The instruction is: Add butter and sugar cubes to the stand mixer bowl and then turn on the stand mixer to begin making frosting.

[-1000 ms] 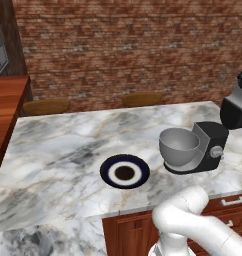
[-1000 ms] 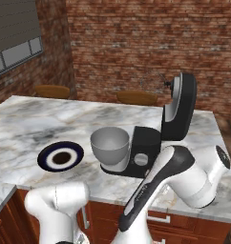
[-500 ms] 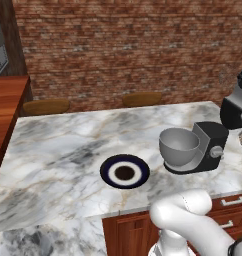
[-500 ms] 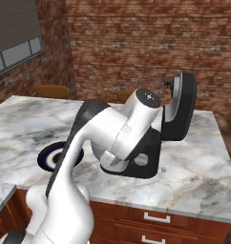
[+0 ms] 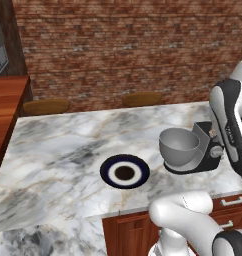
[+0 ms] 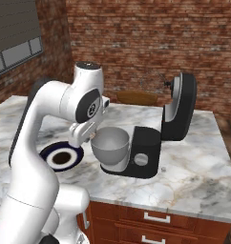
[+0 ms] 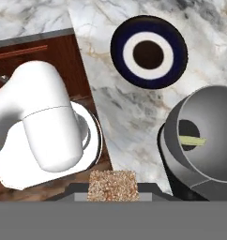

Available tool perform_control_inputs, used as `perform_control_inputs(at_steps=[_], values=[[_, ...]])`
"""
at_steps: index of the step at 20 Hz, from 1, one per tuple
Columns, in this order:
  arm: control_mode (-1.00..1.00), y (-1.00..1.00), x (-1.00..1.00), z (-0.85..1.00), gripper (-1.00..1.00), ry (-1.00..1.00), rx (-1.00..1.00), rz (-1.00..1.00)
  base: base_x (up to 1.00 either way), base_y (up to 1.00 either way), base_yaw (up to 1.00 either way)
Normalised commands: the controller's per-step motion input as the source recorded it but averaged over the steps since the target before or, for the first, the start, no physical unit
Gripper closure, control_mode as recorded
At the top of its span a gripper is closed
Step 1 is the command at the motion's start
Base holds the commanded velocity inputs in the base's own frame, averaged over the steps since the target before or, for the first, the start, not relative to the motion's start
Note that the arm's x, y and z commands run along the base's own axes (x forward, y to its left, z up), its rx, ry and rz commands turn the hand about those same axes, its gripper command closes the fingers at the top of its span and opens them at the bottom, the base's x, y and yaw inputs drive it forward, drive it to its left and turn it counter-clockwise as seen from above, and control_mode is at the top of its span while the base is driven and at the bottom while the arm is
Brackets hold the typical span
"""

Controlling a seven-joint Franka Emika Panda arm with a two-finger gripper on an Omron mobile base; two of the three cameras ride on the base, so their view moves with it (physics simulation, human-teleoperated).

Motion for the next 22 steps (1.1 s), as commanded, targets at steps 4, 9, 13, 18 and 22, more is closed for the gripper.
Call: perform_control_inputs(at_steps=[4,9,13,18,22], values=[[-1.00,0.36,0.31,-0.19,1.00,0.03,-0.13,0.00,0.00,0.00,0.00],[-1.00,0.31,0.54,-0.19,1.00,0.21,-0.09,-0.08,0.00,0.00,0.00],[-1.00,0.09,0.51,-0.29,1.00,0.20,-0.02,-0.11,0.00,0.00,0.00],[-1.00,-0.01,0.17,-0.37,1.00,0.11,0.00,-0.07,0.00,0.00,0.00],[-1.00,-0.01,0.30,-0.37,1.00,0.07,0.00,-0.08,0.00,0.00,0.00]])
